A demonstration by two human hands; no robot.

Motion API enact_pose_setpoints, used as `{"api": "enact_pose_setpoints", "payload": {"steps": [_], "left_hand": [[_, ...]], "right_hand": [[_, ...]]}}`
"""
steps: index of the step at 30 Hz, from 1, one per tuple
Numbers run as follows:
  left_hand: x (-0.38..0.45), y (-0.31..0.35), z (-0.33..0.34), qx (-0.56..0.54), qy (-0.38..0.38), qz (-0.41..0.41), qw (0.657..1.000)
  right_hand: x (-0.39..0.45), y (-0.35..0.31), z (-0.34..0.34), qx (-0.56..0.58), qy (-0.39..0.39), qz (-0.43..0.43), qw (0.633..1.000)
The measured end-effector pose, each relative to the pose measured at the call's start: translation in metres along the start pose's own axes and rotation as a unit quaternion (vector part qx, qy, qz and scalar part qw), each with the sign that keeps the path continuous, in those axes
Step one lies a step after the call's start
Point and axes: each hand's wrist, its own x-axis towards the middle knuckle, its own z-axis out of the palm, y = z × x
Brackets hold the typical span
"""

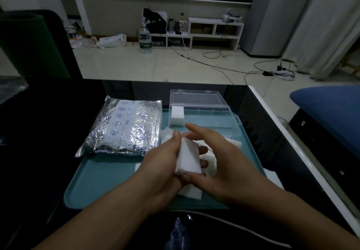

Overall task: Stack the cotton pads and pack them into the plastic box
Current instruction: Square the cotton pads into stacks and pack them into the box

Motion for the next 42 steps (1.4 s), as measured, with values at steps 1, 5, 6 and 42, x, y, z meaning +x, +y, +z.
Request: {"api": "enact_pose_setpoints", "payload": {"steps": [1, 5, 6, 42], "left_hand": [[0.001, 0.001, 0.000, -0.007, -0.009, -0.008, 1.000], [0.001, -0.001, -0.002, -0.027, -0.040, -0.028, 0.998], [0.000, -0.002, -0.002, -0.027, -0.045, -0.029, 0.998], [-0.017, 0.002, 0.011, 0.019, 0.015, -0.029, 0.999]], "right_hand": [[0.000, -0.001, -0.001, 0.015, -0.001, 0.007, 1.000], [-0.001, -0.002, -0.005, 0.068, -0.015, 0.030, 0.997], [-0.001, -0.003, -0.006, 0.076, -0.018, 0.033, 0.996], [-0.041, 0.091, -0.096, -0.235, -0.271, 0.358, 0.862]]}}
